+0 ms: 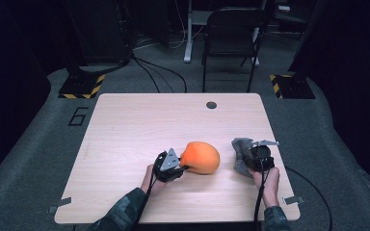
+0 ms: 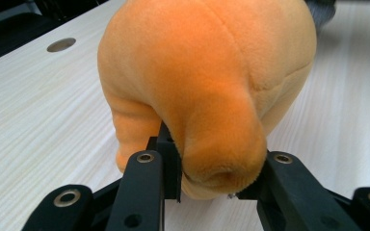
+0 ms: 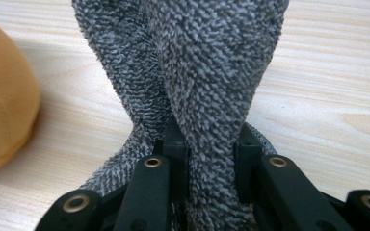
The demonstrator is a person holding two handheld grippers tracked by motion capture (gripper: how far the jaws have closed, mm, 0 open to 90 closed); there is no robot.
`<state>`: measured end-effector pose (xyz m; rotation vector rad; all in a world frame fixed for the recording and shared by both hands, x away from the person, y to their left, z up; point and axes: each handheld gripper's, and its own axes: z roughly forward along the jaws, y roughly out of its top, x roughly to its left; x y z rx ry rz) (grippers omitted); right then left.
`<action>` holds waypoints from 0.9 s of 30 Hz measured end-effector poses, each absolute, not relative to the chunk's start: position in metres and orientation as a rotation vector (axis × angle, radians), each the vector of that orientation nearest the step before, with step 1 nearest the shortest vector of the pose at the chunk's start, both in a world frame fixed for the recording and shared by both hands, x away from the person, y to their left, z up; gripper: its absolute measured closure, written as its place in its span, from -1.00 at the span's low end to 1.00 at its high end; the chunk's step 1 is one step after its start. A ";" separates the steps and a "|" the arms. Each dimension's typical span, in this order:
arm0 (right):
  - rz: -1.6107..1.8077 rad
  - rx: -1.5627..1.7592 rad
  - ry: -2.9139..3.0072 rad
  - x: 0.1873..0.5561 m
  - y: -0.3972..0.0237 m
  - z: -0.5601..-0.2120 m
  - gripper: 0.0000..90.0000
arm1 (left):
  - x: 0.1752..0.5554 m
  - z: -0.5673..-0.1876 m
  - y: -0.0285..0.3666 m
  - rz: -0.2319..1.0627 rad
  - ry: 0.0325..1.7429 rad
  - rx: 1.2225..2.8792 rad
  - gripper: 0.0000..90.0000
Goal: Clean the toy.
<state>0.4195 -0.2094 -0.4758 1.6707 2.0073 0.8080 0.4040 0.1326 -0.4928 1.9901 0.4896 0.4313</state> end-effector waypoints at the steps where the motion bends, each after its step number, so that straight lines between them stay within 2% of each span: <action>1: 0.810 1.683 2.000 0.419 -0.210 -0.475 0.64 | 0.404 -0.488 0.134 0.407 0.508 1.973 0.58; 7: 0.818 1.681 1.992 0.419 -0.211 -0.474 0.64 | 0.403 -0.461 0.139 0.260 0.600 1.957 0.57; 14: 0.816 1.682 1.996 0.419 -0.209 -0.473 0.65 | 0.403 -0.448 0.139 0.098 0.730 1.978 0.56; 22: 0.816 1.681 2.002 0.419 -0.209 -0.473 0.64 | 0.409 -0.450 0.141 -0.044 0.817 1.986 0.54; 27: 0.809 1.681 2.009 0.419 -0.207 -0.474 0.64 | 0.418 -0.469 0.137 -0.074 0.871 2.030 0.54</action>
